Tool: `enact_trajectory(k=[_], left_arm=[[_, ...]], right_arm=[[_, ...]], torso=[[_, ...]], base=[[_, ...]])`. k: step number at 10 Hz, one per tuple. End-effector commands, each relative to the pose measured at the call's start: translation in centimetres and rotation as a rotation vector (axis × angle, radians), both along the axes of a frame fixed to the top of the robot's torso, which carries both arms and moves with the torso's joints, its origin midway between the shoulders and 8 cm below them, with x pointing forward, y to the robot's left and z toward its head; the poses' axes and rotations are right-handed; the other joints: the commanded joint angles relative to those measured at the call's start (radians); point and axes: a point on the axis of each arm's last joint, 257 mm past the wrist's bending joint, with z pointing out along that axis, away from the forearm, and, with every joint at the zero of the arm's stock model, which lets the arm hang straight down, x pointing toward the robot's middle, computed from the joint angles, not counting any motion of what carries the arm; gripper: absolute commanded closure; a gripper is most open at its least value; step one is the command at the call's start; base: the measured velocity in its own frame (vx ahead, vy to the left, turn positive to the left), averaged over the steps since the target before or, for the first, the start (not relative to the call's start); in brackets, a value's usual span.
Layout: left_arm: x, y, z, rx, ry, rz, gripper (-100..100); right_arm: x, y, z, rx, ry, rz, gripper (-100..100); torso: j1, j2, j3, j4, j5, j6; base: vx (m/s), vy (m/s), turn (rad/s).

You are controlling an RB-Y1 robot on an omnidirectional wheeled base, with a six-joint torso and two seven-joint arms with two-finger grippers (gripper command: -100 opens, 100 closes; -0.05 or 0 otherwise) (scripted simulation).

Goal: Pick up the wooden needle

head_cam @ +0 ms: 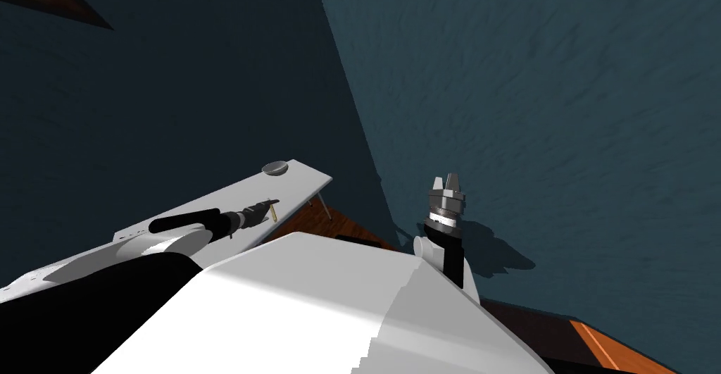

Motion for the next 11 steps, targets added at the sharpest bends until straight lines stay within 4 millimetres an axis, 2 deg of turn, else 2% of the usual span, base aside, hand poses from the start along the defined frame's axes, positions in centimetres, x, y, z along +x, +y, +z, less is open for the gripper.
enact_trajectory(k=[1,2,3,4,5,6,8,9,11], left_arm=[[-2.3,1.0,-1.3,0.009,0.102,-0.006,-100],[-2.2,0.8,-1.2,-0.001,0.102,-0.004,-100],[-3.9,1.6,-2.1,0.005,0.182,-0.01,-100],[-3.9,1.5,-2.1,0.001,0.182,-0.008,-100],[-5.7,2.1,-2.9,0.003,0.259,-0.013,-100],[-5.7,2.1,-2.9,0.003,0.259,-0.013,-100],[-9.2,3.4,-4.1,0.011,0.405,-0.026,-100],[-9.1,3.2,-4.1,0.002,0.404,-0.024,-100],[-12.3,4.1,-4.7,-0.002,0.532,-0.036,-100]], right_arm=[[0.0,0.0,0.0,0.0,0.0,0.0,0],[0.0,0.0,0.0,0.0,0.0,0.0,0],[0.0,0.0,0.0,0.0,0.0,0.0,0],[0.0,0.0,0.0,0.0,0.0,0.0,0],[0.0,0.0,0.0,0.0,0.0,0.0,0],[0.0,0.0,0.0,0.0,0.0,0.0,0],[0.0,0.0,0.0,0.0,0.0,0.0,0],[0.0,0.0,0.0,0.0,0.0,0.0,0],[0.0,0.0,0.0,0.0,0.0,0.0,0]], torso=[[0.0,0.0,0.0,0.0,0.0,0.0],[0.0,0.0,0.0,0.0,0.0,0.001],[0.0,0.001,0.0,0.0,0.0,0.0],[0.0,0.0,0.0,0.0,0.0,0.0],[-0.001,0.001,0.0,0.0,0.0,0.0],[0.0,0.0,0.0,0.0,0.0,0.001],[0.0,0.0,0.0,0.0,0.0,0.0],[0.0,-0.001,0.0,0.0,0.0,0.001],[0.001,0.0,0.0,0.0,0.0,0.0]], base=[[0.046,0.014,-0.153],[0.033,0.017,-0.068],[0.04,0.015,-0.129],[0.034,0.013,-0.086],[0.038,0.018,-0.156],[0.032,0.021,-0.082],[0.046,0.024,-0.171],[0.05,0.029,-0.074],[0.051,0.038,-0.143]])
